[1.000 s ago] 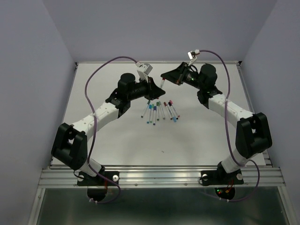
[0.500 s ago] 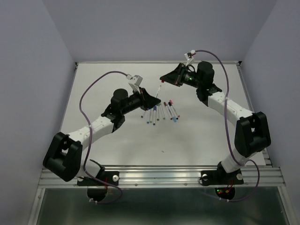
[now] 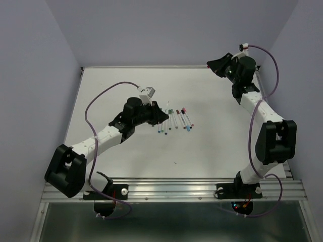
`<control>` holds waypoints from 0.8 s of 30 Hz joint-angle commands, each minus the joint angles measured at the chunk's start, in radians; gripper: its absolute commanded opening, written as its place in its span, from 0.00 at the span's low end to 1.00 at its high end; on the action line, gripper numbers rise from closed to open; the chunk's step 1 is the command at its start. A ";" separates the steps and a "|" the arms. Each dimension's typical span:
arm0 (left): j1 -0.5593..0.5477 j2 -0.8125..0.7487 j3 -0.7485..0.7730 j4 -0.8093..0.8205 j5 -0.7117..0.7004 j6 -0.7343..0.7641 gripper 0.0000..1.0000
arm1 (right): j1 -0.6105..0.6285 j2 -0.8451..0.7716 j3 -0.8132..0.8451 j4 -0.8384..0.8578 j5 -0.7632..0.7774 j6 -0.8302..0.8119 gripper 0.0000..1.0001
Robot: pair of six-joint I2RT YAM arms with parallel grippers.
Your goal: Open the pen caps
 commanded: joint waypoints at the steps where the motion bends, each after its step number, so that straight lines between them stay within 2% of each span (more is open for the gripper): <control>1: 0.009 0.094 0.264 -0.352 -0.332 0.091 0.00 | 0.009 0.033 0.044 -0.300 0.118 -0.187 0.01; 2: 0.015 0.123 0.304 -0.394 -0.399 0.099 0.00 | 0.009 0.039 0.041 -0.345 0.178 -0.210 0.01; 4: 0.027 0.210 0.370 -0.477 -0.430 0.108 0.00 | 0.009 0.053 0.034 -0.463 0.230 -0.252 0.01; 6: 0.043 0.282 0.449 -0.566 -0.524 0.100 0.00 | 0.009 0.070 0.025 -0.507 0.320 -0.269 0.01; 8: 0.072 0.319 0.499 -0.595 -0.527 0.108 0.00 | 0.009 0.087 0.025 -0.549 0.388 -0.298 0.01; 10: 0.083 0.373 0.541 -0.592 -0.548 0.135 0.00 | 0.009 0.128 0.045 -0.560 0.367 -0.332 0.01; 11: 0.087 0.395 0.564 -0.600 -0.556 0.146 0.00 | 0.009 0.148 0.057 -0.560 0.290 -0.339 0.01; 13: 0.092 0.462 0.631 -0.621 -0.581 0.168 0.00 | 0.031 0.215 0.109 -0.561 0.243 -0.361 0.01; 24: 0.175 0.763 0.976 -0.699 -0.605 0.263 0.00 | 0.108 0.536 0.453 -0.678 0.344 -0.381 0.02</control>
